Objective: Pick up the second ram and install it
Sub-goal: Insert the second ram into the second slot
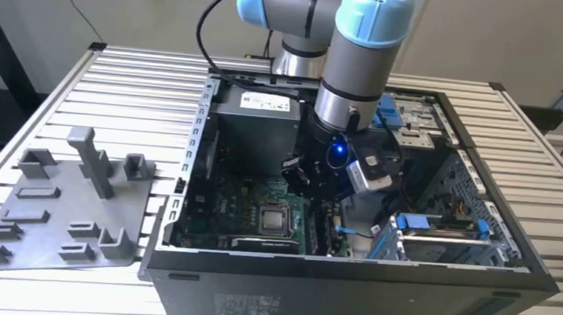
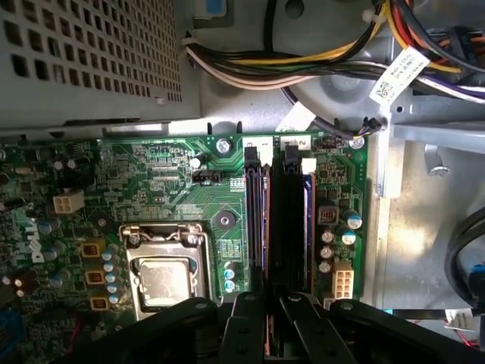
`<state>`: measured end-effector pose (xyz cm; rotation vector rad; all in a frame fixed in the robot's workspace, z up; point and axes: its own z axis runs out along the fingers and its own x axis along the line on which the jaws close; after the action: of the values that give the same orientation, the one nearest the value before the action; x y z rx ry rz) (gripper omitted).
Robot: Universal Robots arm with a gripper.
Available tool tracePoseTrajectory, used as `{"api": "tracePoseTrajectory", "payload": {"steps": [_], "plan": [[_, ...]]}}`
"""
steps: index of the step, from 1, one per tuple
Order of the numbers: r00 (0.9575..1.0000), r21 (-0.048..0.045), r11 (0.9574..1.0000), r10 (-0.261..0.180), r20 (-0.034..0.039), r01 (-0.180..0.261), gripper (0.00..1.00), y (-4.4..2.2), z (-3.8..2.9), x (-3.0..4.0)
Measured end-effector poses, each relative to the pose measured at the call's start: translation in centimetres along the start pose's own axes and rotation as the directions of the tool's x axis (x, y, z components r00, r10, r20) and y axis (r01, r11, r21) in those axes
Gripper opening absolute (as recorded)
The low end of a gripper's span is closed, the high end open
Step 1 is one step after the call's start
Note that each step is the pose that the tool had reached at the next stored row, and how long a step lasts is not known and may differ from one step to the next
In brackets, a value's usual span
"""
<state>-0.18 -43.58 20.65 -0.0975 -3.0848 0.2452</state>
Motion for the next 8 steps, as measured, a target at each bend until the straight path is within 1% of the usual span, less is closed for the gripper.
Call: {"api": "tracePoseTrajectory", "payload": {"steps": [1,2,4,5,8], "plan": [[1.0000,0.0003,1.0000,0.000,0.0000,0.000,0.15,0.02,0.01,0.00],[1.0000,0.0017,1.0000,0.000,0.0000,0.000,0.21,-0.05,-0.22,0.02],[1.0000,0.0021,1.0000,0.000,-0.0006,0.000,0.21,-0.20,-1.14,0.02],[1.0000,0.0023,1.0000,0.000,-0.0008,0.000,0.28,-0.27,-1.60,0.04],[1.0000,0.0026,1.0000,0.000,-0.0008,0.000,0.28,-0.47,-2.94,0.05]]}}
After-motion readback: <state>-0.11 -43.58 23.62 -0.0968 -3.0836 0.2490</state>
